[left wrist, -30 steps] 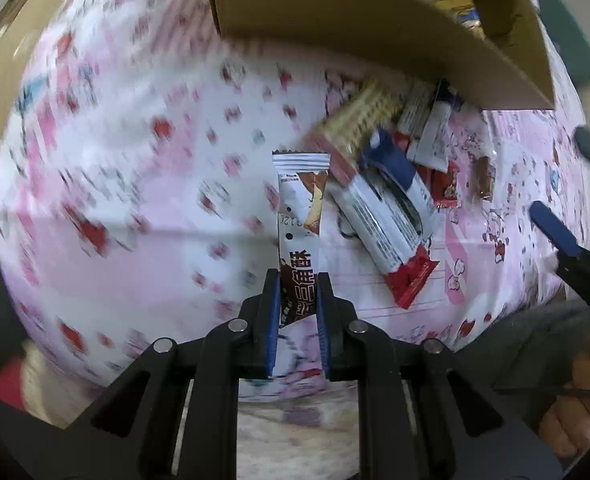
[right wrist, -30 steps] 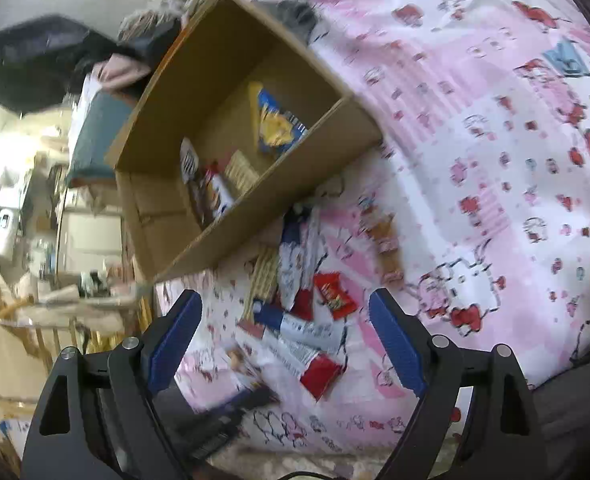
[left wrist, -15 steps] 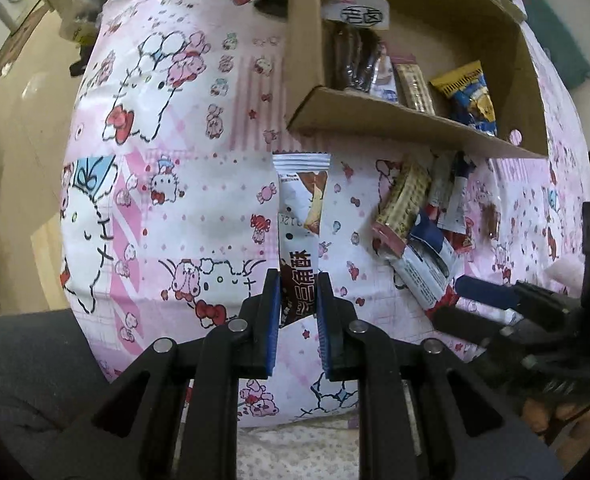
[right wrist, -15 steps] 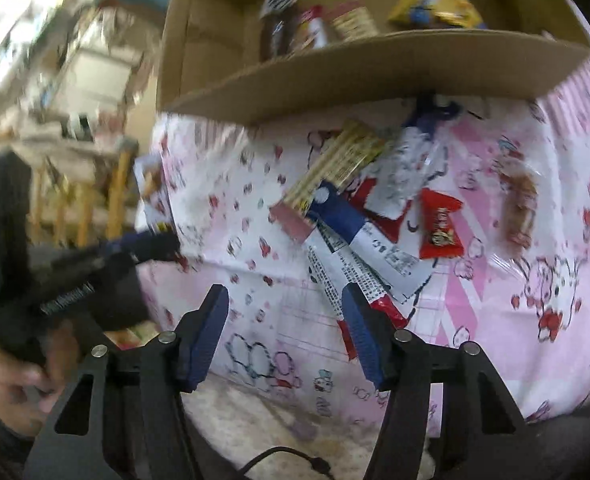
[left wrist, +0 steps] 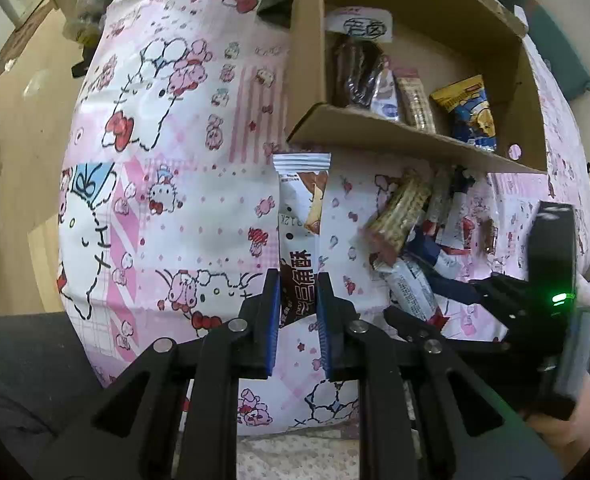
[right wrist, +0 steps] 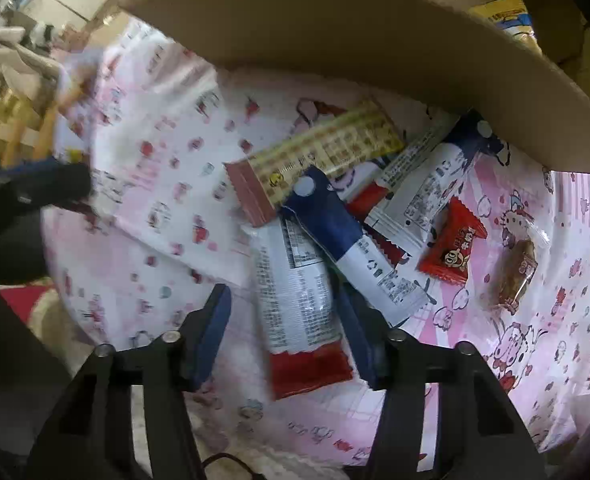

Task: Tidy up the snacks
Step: 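Grasp the brown-white chocolate bar with left tool while right grasps white-red bar, then carry the chocolate bar into the box with left tool while right carries white-red bar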

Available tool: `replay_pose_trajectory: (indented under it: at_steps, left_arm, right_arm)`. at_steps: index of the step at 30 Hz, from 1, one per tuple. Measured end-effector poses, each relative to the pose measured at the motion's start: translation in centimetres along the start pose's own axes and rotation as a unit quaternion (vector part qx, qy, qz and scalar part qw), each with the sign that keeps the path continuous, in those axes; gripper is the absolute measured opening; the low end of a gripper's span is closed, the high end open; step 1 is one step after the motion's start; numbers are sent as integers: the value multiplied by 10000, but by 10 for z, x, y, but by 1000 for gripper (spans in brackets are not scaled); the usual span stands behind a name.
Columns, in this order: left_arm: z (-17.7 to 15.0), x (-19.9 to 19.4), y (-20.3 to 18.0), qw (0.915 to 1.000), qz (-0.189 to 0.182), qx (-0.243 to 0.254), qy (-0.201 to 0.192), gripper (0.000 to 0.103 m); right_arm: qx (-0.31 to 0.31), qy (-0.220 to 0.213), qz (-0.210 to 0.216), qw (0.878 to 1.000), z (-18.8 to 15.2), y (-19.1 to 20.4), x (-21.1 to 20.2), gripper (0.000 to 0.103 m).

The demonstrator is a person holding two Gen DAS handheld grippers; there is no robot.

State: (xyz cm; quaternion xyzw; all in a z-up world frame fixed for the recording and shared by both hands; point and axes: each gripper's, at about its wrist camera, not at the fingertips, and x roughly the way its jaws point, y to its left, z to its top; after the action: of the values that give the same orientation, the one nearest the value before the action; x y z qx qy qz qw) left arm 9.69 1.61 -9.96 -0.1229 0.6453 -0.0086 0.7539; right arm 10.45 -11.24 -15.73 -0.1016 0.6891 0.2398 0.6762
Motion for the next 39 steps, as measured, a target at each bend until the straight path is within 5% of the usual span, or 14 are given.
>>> replay_pose_trajectory:
  at_steps: [2, 9, 21, 27, 31, 39]
  left_arm:
    - [0, -1, -1, 10000, 0, 9, -26, 14]
    - [0, -1, 4, 9999, 39, -96, -43, 14]
    - [-3, -4, 7, 9994, 234, -64, -262, 14]
    - [-6, -50, 8, 9928, 37, -176, -1181, 14]
    - [-2, -74, -1, 9877, 17, -50, -1560, 14]
    - [13, -89, -17, 9883, -179, 134, -1506, 14]
  right_arm:
    - [-99, -38, -89, 9999, -1, 4, 1, 31]
    - [231, -66, 1042, 9943, -15, 3, -8, 31]
    - [371, -492, 1828, 9812, -21, 2, -36, 31]
    - [303, -2292, 1893, 9543, -20, -5, -112, 31]
    - [758, -2612, 1847, 9444, -22, -21, -127, 31]
    - [1330, -3439, 1406, 9189, -19, -43, -179, 31]
